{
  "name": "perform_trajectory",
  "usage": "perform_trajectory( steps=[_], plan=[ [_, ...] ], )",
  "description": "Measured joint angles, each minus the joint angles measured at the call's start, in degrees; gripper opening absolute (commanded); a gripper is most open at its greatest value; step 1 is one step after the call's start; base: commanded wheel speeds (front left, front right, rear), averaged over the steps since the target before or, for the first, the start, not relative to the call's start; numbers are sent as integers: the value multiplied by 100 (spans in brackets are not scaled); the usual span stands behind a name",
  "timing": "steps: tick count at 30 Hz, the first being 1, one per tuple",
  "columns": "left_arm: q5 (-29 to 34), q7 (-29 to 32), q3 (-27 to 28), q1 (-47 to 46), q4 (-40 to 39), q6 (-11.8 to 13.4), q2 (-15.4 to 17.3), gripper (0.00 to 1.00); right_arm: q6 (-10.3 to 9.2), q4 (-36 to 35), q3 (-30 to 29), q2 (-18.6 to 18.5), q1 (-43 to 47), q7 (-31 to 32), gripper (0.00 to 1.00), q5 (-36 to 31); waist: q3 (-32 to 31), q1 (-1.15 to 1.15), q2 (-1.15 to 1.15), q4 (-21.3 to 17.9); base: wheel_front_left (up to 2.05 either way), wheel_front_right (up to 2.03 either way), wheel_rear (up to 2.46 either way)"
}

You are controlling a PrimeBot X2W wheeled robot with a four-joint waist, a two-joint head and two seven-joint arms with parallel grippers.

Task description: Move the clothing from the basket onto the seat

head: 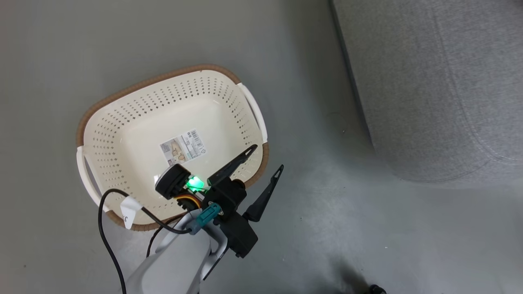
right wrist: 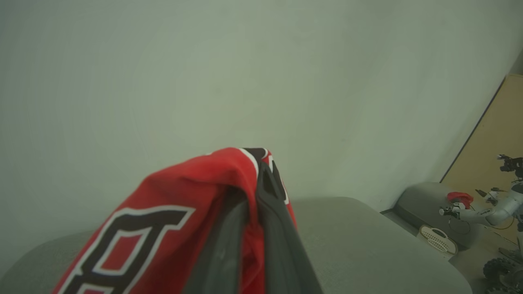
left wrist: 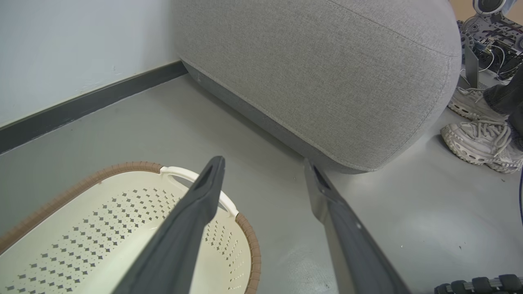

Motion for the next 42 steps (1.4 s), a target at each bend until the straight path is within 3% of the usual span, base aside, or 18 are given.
perform_trajectory(
  steps=[10,15,17,19,20,28,42],
  plan=[
    [-29,0,96,-90,38,-4,87,100,-37,975,-27,527,241,412,0,305,211,0,0,286,0,0,0],
    [-55,0,116,-90,56,-4,75,100,-29,1288,-24,564,293,466,3,393,194,-1,0,314,0,0,0],
    [-65,0,114,-92,57,-4,40,100,-22,1400,-23,569,328,458,14,393,175,-1,0,321,0,0,0],
    [-73,0,109,-93,71,-4,-12,100,22,1478,2,583,413,397,60,390,136,0,0,331,0,0,0],
    [-77,0,109,-93,75,-4,-31,100,26,1501,37,597,462,355,99,381,112,-1,0,338,0,0,0],
    [-277,0,237,-85,142,-5,-58,100,231,1462,245,794,884,-244,100,269,-186,-1,0,384,0,0,0],
    [-477,0,590,162,289,2,-192,100,531,971,519,1215,1600,-502,100,92,-865,-1,-1,493,0,0,0]
  ],
)
